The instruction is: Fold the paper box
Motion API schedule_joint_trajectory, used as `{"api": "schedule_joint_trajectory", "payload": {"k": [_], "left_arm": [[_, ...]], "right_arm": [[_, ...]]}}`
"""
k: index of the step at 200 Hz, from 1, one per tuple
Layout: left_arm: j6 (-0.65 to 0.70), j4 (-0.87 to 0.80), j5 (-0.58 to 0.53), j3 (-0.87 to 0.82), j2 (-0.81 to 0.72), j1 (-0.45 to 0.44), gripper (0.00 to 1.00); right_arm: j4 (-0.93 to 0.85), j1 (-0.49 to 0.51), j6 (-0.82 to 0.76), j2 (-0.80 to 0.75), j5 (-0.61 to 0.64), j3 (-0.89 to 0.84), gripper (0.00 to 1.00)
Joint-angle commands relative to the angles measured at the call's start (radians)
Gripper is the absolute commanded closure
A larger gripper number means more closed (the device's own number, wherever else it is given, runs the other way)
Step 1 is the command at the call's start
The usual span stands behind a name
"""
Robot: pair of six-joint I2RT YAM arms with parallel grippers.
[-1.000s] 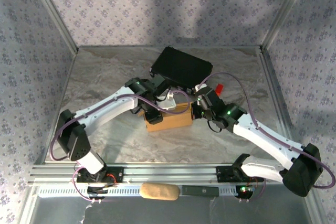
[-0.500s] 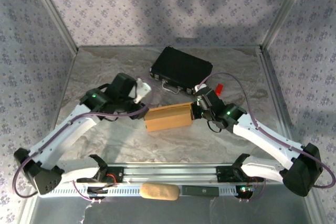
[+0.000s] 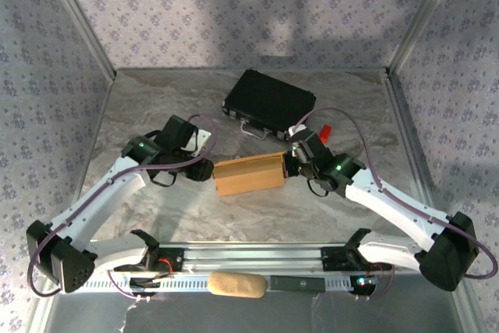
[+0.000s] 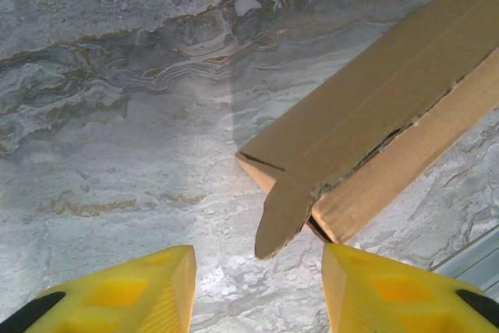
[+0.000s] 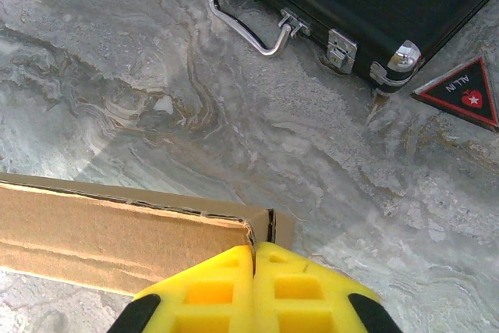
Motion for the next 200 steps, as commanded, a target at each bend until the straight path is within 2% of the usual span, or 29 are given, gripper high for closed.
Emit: {"api": "schedule_joint_trajectory", "payload": {"k": [1, 25, 121, 180, 200], "left_arm": [[-0.009, 0.031, 0.023, 0.018, 0.021, 0.001, 0.55], [-0.001, 0.048, 0.027, 0.022, 0.035, -0.002, 0.58], [-0.051, 0.039, 0.023, 0.063, 0.108, -0.060, 0.86], [-0.153, 0.007, 0.043, 0.109, 0.151, -0.061, 0.87], [-0.185, 0.014, 0.060, 0.115, 0.160, -0.066, 0.85]], "right_arm": [[-0.058, 0.010, -0.009, 0.023, -0.003, 0.013, 1.00], [-0.060, 0.010, -0.009, 0.022, -0.003, 0.014, 1.00], [-0.058, 0.011, -0.004, 0.017, -0.003, 0.016, 1.00], [-0.065, 0.014, -0.003, 0.030, -0.007, 0.028, 1.00], [-0.066, 0.016, -0.001, 0.034, -0.006, 0.031, 1.00]]}}
